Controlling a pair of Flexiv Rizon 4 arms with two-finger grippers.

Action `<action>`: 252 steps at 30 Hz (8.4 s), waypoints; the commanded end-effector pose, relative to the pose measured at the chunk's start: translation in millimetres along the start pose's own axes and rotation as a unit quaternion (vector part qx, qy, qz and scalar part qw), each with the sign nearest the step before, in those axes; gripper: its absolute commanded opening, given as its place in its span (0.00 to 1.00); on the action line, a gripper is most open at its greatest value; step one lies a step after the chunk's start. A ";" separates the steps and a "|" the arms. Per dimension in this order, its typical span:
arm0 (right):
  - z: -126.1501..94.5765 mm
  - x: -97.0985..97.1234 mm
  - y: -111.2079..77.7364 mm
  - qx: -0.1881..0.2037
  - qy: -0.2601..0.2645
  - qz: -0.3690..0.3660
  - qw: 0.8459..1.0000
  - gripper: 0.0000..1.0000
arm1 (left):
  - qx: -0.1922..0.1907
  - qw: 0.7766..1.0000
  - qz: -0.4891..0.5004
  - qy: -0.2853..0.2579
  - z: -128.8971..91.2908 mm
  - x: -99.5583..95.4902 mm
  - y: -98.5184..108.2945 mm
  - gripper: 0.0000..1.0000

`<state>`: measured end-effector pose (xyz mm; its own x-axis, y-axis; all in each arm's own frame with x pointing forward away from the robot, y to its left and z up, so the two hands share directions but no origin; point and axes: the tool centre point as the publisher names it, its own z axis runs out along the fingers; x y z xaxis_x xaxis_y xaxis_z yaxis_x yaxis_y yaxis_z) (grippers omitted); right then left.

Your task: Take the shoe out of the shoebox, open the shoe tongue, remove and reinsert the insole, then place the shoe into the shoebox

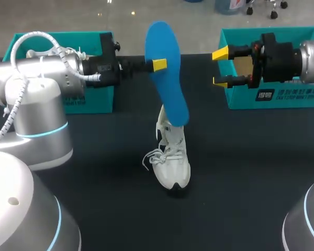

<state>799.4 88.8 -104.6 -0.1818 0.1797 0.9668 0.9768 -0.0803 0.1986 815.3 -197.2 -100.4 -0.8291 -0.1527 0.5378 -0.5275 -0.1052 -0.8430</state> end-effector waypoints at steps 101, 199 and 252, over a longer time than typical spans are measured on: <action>29.4 49.6 -6.0 0.063 -0.415 -0.105 0.902 0.90 | -0.073 0.884 -0.436 0.152 33.7 -16.5 25.2 0.00; 72.5 41.4 -17.2 0.052 -0.432 -0.096 0.895 0.86 | -0.070 0.890 -0.433 0.125 30.5 -21.5 29.4 0.00; 23.5 -8.2 -6.3 0.018 -0.060 -0.025 0.998 1.00 | -0.069 0.904 -0.401 0.133 7.9 -14.7 20.3 0.00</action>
<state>797.3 111.0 -109.7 -0.1988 0.4405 0.8754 0.9713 -0.0305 0.2359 818.2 -207.1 -125.7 -0.1751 0.1612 0.9713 -0.9818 0.0445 -0.1844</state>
